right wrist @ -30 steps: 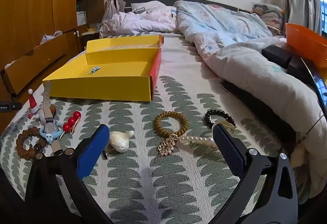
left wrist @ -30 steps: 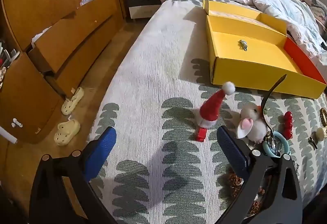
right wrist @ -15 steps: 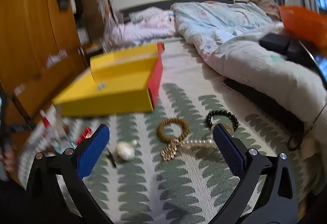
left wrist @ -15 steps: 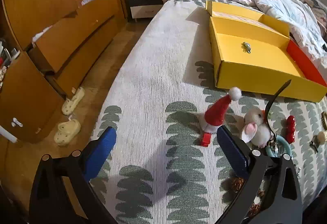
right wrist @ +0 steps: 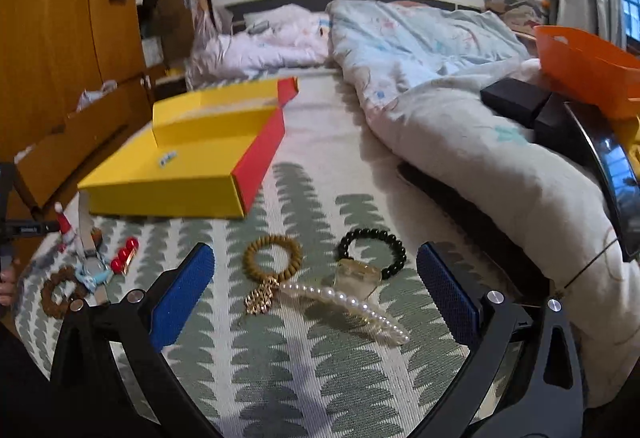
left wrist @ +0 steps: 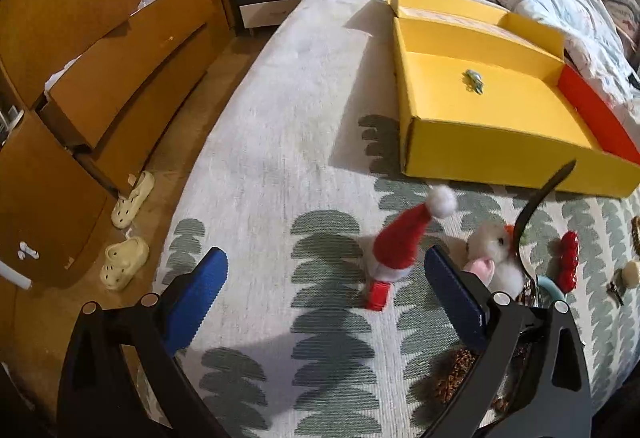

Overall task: Organize jewelry
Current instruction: 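Move the left gripper toward the red Santa-hat figure while the right approaches the black bead bracelet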

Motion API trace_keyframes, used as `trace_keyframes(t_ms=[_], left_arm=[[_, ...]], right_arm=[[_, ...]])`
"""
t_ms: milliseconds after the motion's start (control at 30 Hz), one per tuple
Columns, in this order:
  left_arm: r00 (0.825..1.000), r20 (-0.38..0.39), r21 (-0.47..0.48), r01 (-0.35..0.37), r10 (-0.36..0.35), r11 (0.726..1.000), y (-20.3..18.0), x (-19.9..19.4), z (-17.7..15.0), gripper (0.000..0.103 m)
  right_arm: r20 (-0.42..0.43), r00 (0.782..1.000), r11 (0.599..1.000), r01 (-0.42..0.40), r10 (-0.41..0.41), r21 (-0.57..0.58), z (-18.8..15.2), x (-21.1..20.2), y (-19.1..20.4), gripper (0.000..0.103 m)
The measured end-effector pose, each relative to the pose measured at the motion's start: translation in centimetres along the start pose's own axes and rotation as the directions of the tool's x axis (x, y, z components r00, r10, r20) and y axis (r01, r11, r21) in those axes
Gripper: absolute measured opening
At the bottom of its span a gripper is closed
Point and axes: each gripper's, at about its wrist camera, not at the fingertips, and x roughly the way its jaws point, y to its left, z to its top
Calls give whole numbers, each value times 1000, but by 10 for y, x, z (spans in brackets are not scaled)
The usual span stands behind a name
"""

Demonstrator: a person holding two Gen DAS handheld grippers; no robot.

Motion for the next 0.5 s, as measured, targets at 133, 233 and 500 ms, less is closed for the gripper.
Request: trace_keyframes(t_ms=[133, 233, 500], left_arm=[[1000, -18, 21, -6, 6, 1000, -6, 5, -2, 97], [1000, -23, 21, -14, 14, 1000, -6, 7, -2, 97], [1000, -22, 15, -5, 5, 1000, -7, 9, -2, 97]], right_arm=[[-32, 995, 996, 92, -93, -12, 0, 10, 10, 100], [-82, 993, 996, 86, -83, 37, 0, 19, 13, 100], [-50, 994, 994, 103, -101, 43, 2, 18, 10, 100]])
